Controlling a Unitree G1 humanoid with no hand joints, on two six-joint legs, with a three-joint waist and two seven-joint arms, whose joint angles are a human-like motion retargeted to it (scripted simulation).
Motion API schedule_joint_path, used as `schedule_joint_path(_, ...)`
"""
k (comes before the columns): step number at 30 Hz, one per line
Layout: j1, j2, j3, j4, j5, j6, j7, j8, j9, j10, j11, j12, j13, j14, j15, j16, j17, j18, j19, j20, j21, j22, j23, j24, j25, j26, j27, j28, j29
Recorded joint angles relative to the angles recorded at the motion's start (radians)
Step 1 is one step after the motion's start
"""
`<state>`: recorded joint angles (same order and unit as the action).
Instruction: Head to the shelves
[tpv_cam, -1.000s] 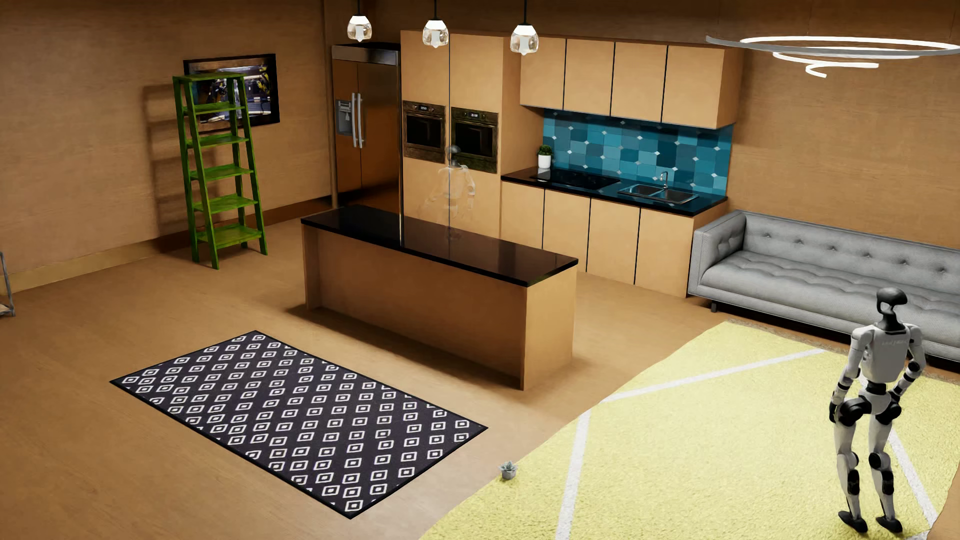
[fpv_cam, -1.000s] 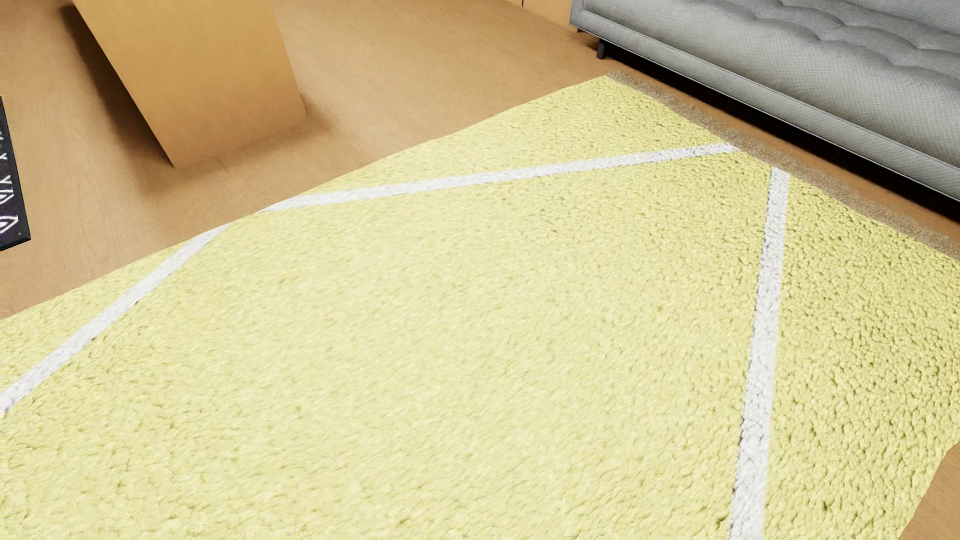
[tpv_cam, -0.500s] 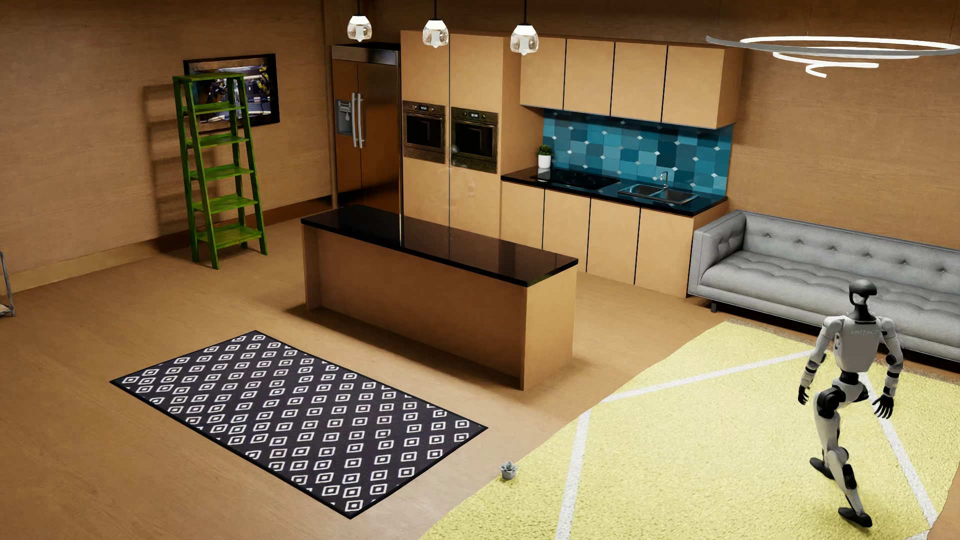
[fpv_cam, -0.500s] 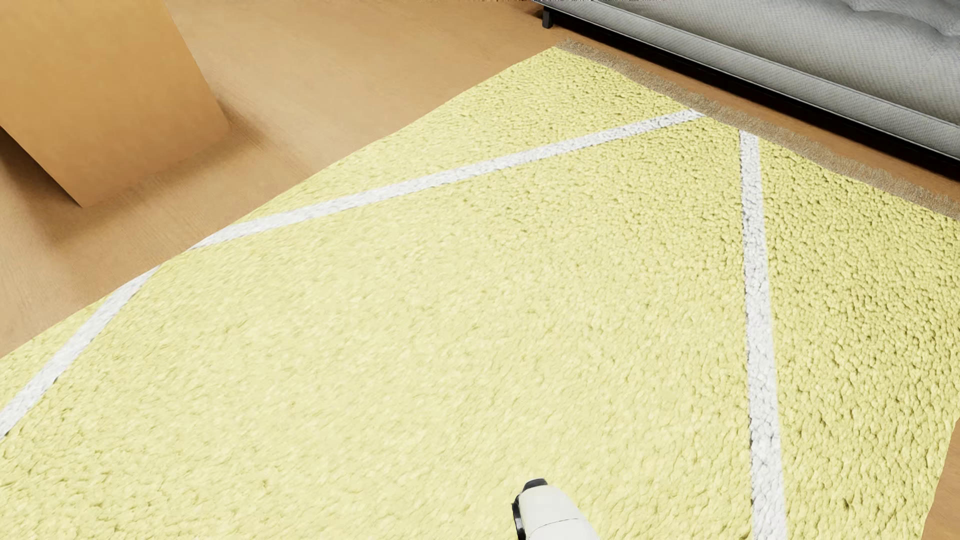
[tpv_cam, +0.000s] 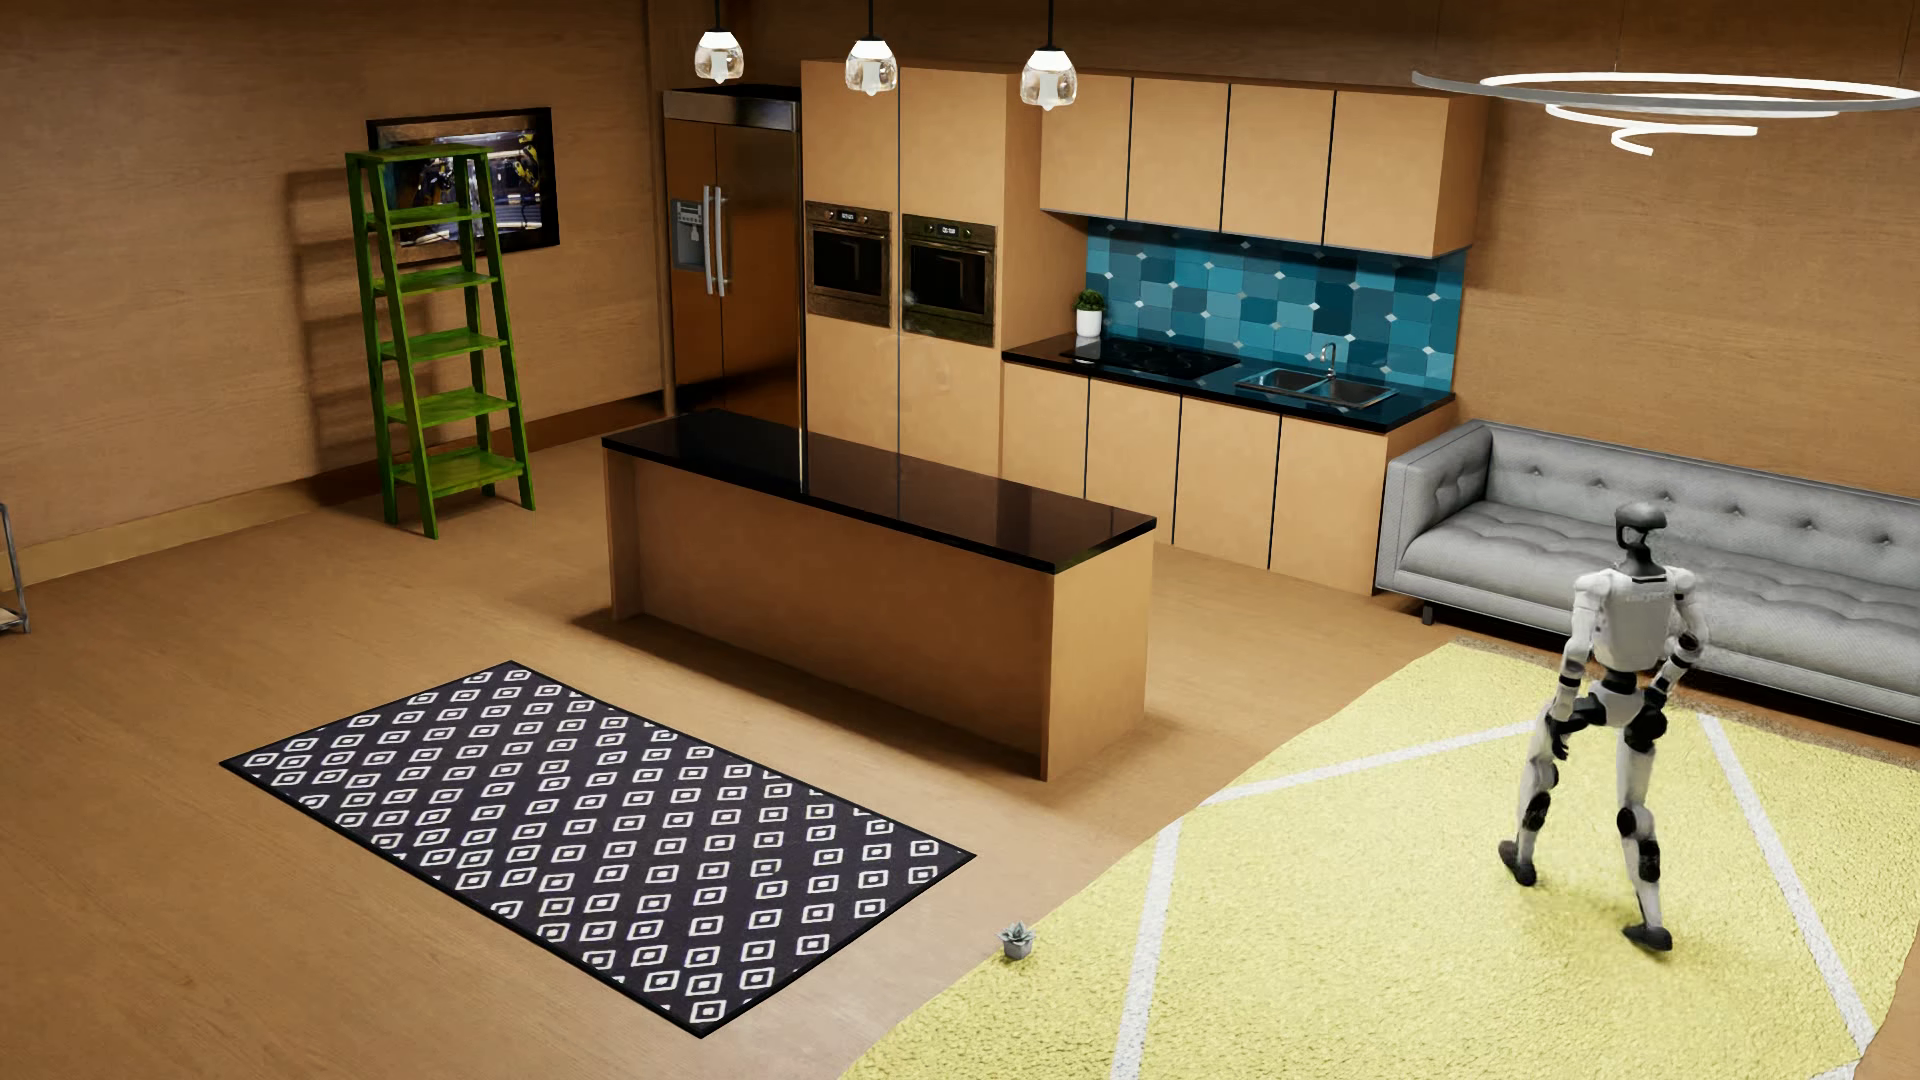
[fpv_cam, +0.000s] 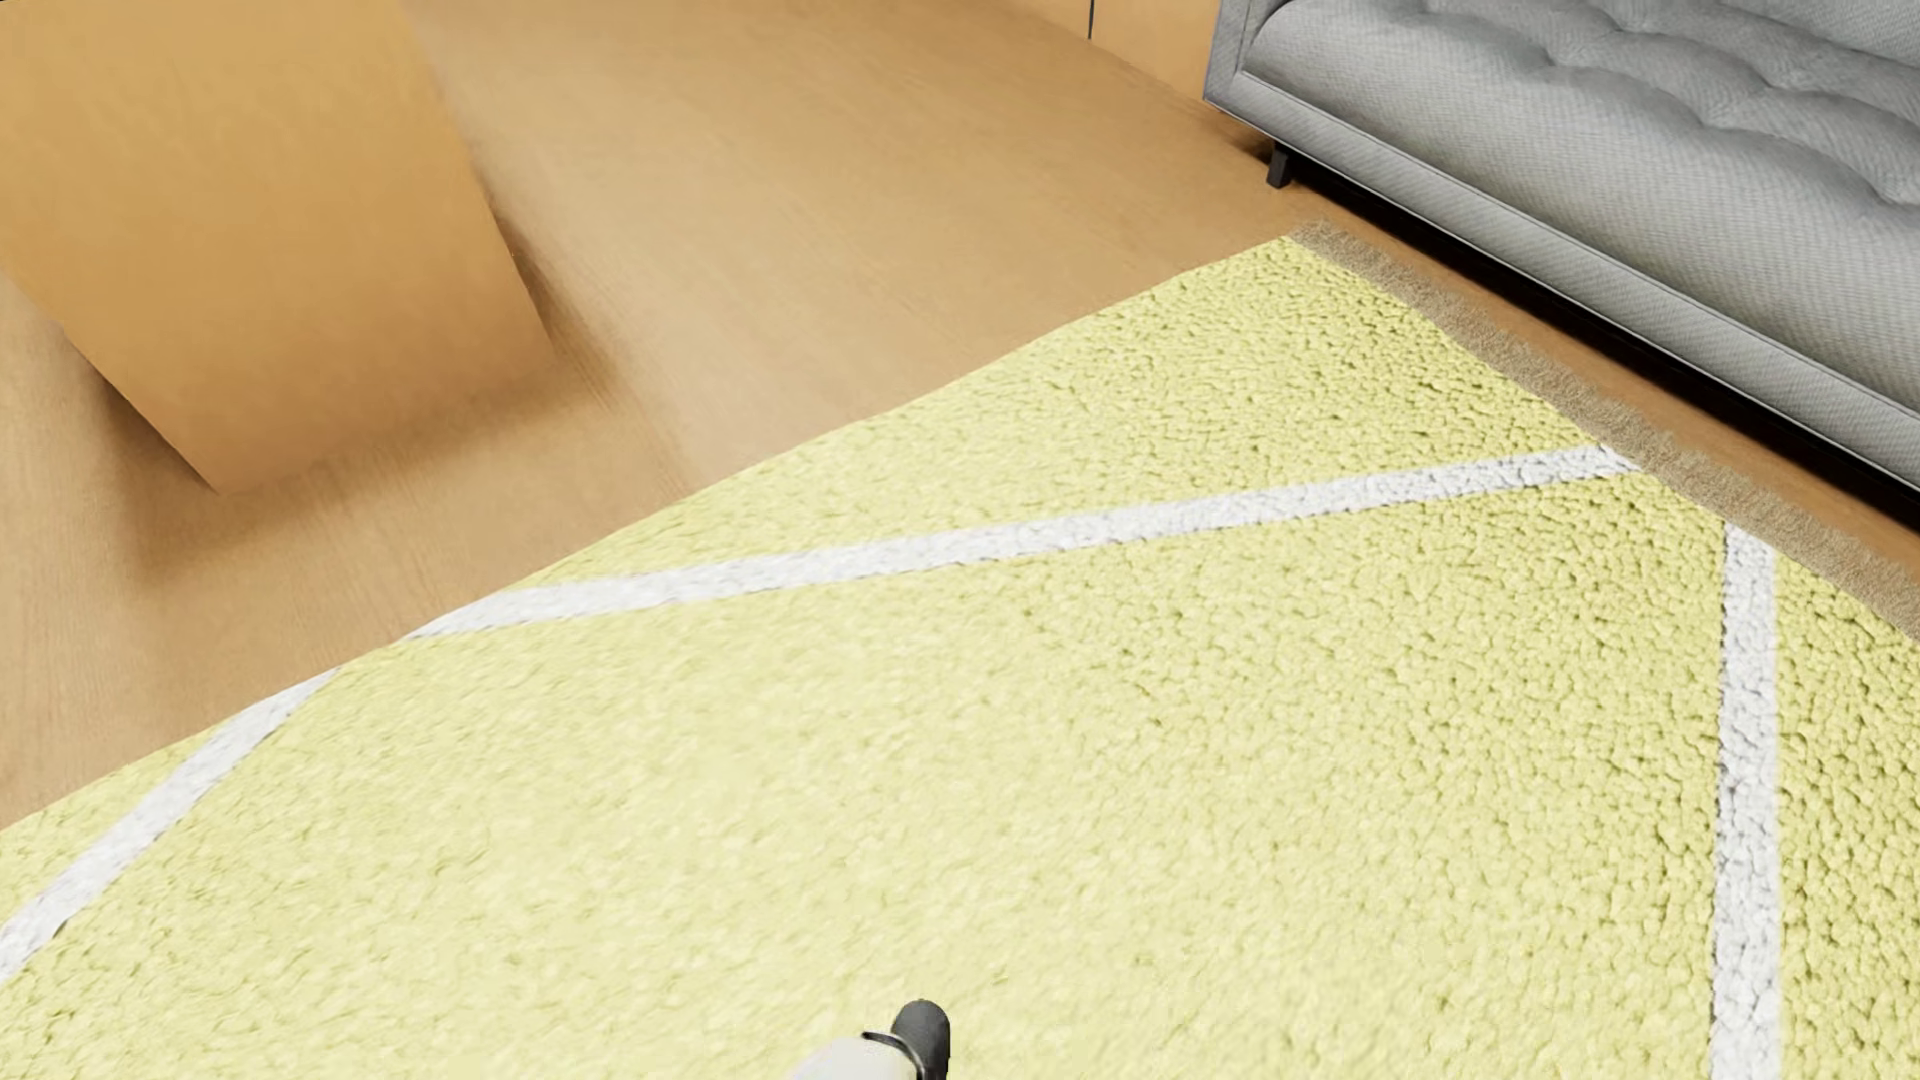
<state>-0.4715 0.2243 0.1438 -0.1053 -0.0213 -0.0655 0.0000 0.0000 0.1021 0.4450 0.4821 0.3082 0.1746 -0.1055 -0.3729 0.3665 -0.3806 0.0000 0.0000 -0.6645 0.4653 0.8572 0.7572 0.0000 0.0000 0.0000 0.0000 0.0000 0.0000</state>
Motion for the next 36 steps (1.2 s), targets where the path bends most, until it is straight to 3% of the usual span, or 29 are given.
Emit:
schedule_joint_path(1, -0.025, 0.034, 0.015, 0.001, -0.009, -0.005, 0.0, 0.0, -0.013, -0.006, 0.005, 0.006, -0.022, -0.183, -0.021, -0.005, -0.006, 0.0, 0.0, -0.004, -0.008, 0.023, -0.002, 0.0, 0.0, 0.0, 0.0, 0.0, 0.0)
schedule_joint_path(2, -0.035, 0.066, 0.054, 0.007, -0.009, -0.006, 0.0, 0.0, -0.003, -0.013, 0.016, 0.009, -0.031, -0.134, -0.029, 0.0, -0.004, 0.0, 0.0, -0.022, -0.028, 0.02, 0.003, 0.0, 0.0, 0.0, 0.0, 0.0, 0.0)
schedule_joint_path(4, -0.123, 0.087, 0.08, -0.019, -0.048, -0.045, 0.0, 0.0, -0.021, 0.13, 0.088, 0.015, -0.015, 0.339, 0.099, -0.002, 0.018, 0.0, 0.0, -0.03, -0.07, 0.036, 0.029, 0.0, 0.0, 0.0, 0.0, 0.0, 0.0)
schedule_joint_path(5, -0.095, 0.08, 0.059, -0.05, -0.08, -0.069, 0.0, 0.0, -0.011, 0.205, 0.219, 0.009, 0.004, 0.389, 0.288, -0.001, 0.037, 0.0, 0.0, -0.043, -0.063, 0.06, 0.058, 0.0, 0.0, 0.0, 0.0, 0.0, 0.0)
schedule_joint_path(6, -0.06, -0.012, 0.025, -0.081, -0.093, -0.07, 0.0, 0.0, -0.024, 0.239, 0.416, -0.006, 0.026, 0.381, 0.49, -0.006, 0.043, 0.0, 0.0, -0.055, -0.052, 0.082, 0.091, 0.0, 0.0, 0.0, 0.0, 0.0, 0.0)
schedule_joint_path(7, -0.013, -0.143, -0.006, -0.118, -0.121, -0.08, 0.0, 0.0, -0.03, 0.246, 0.651, -0.011, 0.035, 0.348, 0.507, -0.004, 0.038, 0.0, 0.0, -0.036, -0.008, 0.057, 0.105, 0.0, 0.0, 0.0, 0.0, 0.0, 0.0)
schedule_joint_path(9, 0.212, -0.317, -0.108, -0.13, -0.125, -0.061, 0.0, 0.0, 0.012, 0.16, 0.896, -0.063, 0.052, 0.205, 0.238, -0.011, 0.04, 0.0, 0.0, -0.006, 0.021, 0.058, 0.11, 0.0, 0.0, 0.0, 0.0, 0.0, 0.0)
schedule_joint_path(11, 0.39, -0.496, -0.238, -0.113, -0.102, -0.018, 0.0, 0.0, 0.012, 0.077, 0.815, -0.117, 0.083, 0.048, 0.117, 0.001, 0.038, 0.0, 0.0, 0.026, 0.021, 0.01, 0.12, 0.0, 0.0, 0.0, 0.0, 0.0, 0.0)
schedule_joint_path(12, 0.493, -0.538, -0.293, -0.099, -0.103, -0.008, 0.0, 0.0, 0.017, 0.033, 0.675, -0.142, 0.114, -0.037, 0.117, 0.027, 0.025, 0.0, 0.0, 0.004, 0.033, -0.047, 0.093, 0.0, 0.0, 0.0, 0.0, 0.0, 0.0)
schedule_joint_path(14, 0.65, -0.625, -0.348, -0.068, -0.102, 0.012, 0.0, 0.0, 0.009, -0.04, 0.334, -0.203, 0.138, -0.207, 0.195, 0.035, 0.026, 0.0, 0.0, 0.082, 0.0, -0.078, 0.112, 0.0, 0.0, 0.0, 0.0, 0.0, 0.0)
schedule_joint_path(16, 0.725, -0.665, -0.381, -0.057, -0.111, 0.018, 0.0, 0.0, -0.035, -0.045, 0.02, -0.258, 0.148, -0.282, 0.301, 0.049, 0.027, 0.0, 0.0, 0.124, 0.01, -0.103, 0.141, 0.0, 0.0, 0.0, 0.0, 0.0, 0.0)
schedule_joint_path(18, 0.802, -0.701, -0.414, -0.027, -0.095, 0.031, 0.0, 0.0, -0.031, -0.01, 0.071, -0.265, 0.151, -0.217, 0.235, 0.058, 0.031, 0.0, 0.0, 0.141, 0.007, -0.133, 0.171, 0.0, 0.0, 0.0, 0.0, 0.0, 0.0)
schedule_joint_path(19, 0.841, -0.68, -0.434, -0.003, -0.076, 0.036, 0.0, 0.0, -0.037, 0.047, 0.143, -0.233, 0.154, -0.137, 0.273, 0.051, 0.027, 0.0, 0.0, 0.164, 0.039, -0.145, 0.2, 0.0, 0.0, 0.0, 0.0, 0.0, 0.0)
schedule_joint_path(20, 0.79, -0.715, -0.44, 0.024, -0.063, 0.057, 0.0, 0.0, -0.068, 0.184, 0.229, -0.205, 0.159, 0.019, 0.313, 0.021, 0.033, 0.0, 0.0, 0.195, 0.03, -0.119, 0.227, 0.0, 0.0, 0.0, 0.0, 0.0, 0.0)
schedule_joint_path(21, 0.74, -0.672, -0.432, 0.066, -0.018, 0.08, 0.0, 0.0, -0.056, 0.392, 0.311, -0.171, 0.164, 0.186, 0.27, -0.007, 0.04, 0.0, 0.0, 0.202, 0.018, -0.078, 0.259, 0.0, 0.0, 0.0, 0.0, 0.0, 0.0)
schedule_joint_path(22, 0.627, -0.622, -0.401, 0.063, 0.003, 0.075, 0.0, 0.0, -0.048, 0.655, 0.322, -0.155, 0.158, 0.229, 0.217, -0.014, 0.047, 0.0, 0.0, 0.158, -0.007, -0.058, 0.264, 0.0, 0.0, 0.0, 0.0, 0.0, 0.0)
schedule_joint_path(23, 0.501, -0.521, -0.37, 0.088, 0.027, 0.091, 0.0, 0.0, -0.025, 0.882, 0.287, -0.151, 0.145, 0.194, 0.181, -0.022, 0.046, 0.0, 0.0, 0.129, 0.016, -0.043, 0.259, 0.0, 0.0, 0.0, 0.0, 0.0, 0.0)
schedule_joint_path(24, 0.379, -0.437, -0.31, 0.07, 0.014, 0.075, 0.0, 0.0, -0.022, 0.955, 0.241, -0.147, 0.131, 0.197, 0.169, -0.027, 0.04, 0.0, 0.0, 0.065, 0.032, -0.028, 0.242, 0.0, 0.0, 0.0, 0.0, 0.0, 0.0)
schedule_joint_path(25, 0.29, -0.366, -0.239, 0.054, 0.012, 0.056, 0.0, 0.0, -0.008, 0.894, 0.198, -0.134, 0.115, 0.225, 0.168, -0.036, 0.037, 0.0, 0.0, 0.04, 0.024, 0.005, 0.218, 0.0, 0.0, 0.0, 0.0, 0.0, 0.0)
schedule_joint_path(27, 0.154, -0.203, -0.144, 0.031, -0.001, 0.029, 0.0, 0.0, 0.006, 0.497, 0.092, -0.083, 0.072, 0.438, 0.148, -0.032, 0.021, 0.0, 0.0, 0.034, 0.027, 0.049, 0.148, 0.0, 0.0, 0.0, 0.0, 0.0, 0.0)
schedule_joint_path(28, 0.117, -0.135, -0.115, 0.03, 0.0, 0.021, 0.0, 0.0, 0.003, 0.266, 0.052, -0.06, 0.06, 0.463, 0.137, -0.024, 0.009, 0.0, 0.0, 0.031, 0.009, 0.057, 0.084, 0.0, 0.0, 0.0, 0.0, 0.0, 0.0)
schedule_joint_path(30, 0.079, -0.045, -0.075, 0.019, -0.016, 0.011, 0.0, 0.0, -0.015, 0.025, 0.037, -0.031, 0.035, -0.016, 0.089, -0.013, -0.013, 0.0, 0.0, -0.001, -0.051, 0.083, 0.001, 0.0, 0.0, 0.0, 0.0, 0.0, 0.0)
schedule_joint_path(31, 0.053, -0.009, -0.061, 0.013, -0.019, 0.003, 0.0, 0.0, -0.018, 0.018, 0.048, -0.013, 0.036, -0.038, 0.074, 0.005, -0.02, 0.0, 0.0, -0.033, -0.075, 0.062, -0.014, 0.0, 0.0, 0.0, 0.0, 0.0, 0.0)
schedule_joint_path(32, 0.036, 0.024, -0.048, 0.003, -0.016, 0.0, 0.0, 0.0, -0.022, 0.06, 0.073, 0.005, 0.048, 0.106, 0.095, 0.012, -0.018, 0.0, 0.0, -0.042, -0.103, 0.064, -0.019, 0.0, 0.0, 0.0, 0.0, 0.0, 0.0)
schedule_joint_path(33, 0.047, 0.041, -0.051, -0.027, -0.038, -0.019, 0.0, 0.0, -0.03, 0.105, 0.148, 0.027, 0.076, 0.231, 0.187, 0.013, -0.012, 0.0, 0.0, -0.032, -0.143, 0.064, -0.021, 0.0, 0.0, 0.0, 0.0, 0.0, 0.0)
schedule_joint_path(34, 0.055, -0.04, -0.068, -0.073, -0.084, -0.044, 0.0, 0.0, -0.044, 0.157, 0.358, 0.036, 0.089, 0.31, 0.362, 0.01, 0.001, 0.0, 0.0, -0.039, -0.139, 0.077, 0.019, 0.0, 0.0, 0.0, 0.0, 0.0, 0.0)
schedule_joint_path(35, 0.096, -0.144, -0.108, -0.101, -0.094, -0.046, 0.0, 0.0, -0.044, 0.205, 0.607, 0.032, 0.102, 0.296, 0.439, 0.009, 0.003, 0.0, 0.0, -0.05, -0.123, 0.097, 0.061, 0.0, 0.0, 0.0, 0.0, 0.0, 0.0)
schedule_joint_path(36, 0.18, -0.252, -0.13, -0.128, -0.123, -0.072, 0.0, 0.0, -0.023, 0.192, 0.796, 0.026, 0.105, 0.233, 0.312, 0.017, 0.008, 0.0, 0.0, -0.044, -0.108, 0.077, 0.089, 0.0, 0.0, 0.0, 0.0, 0.0, 0.0)
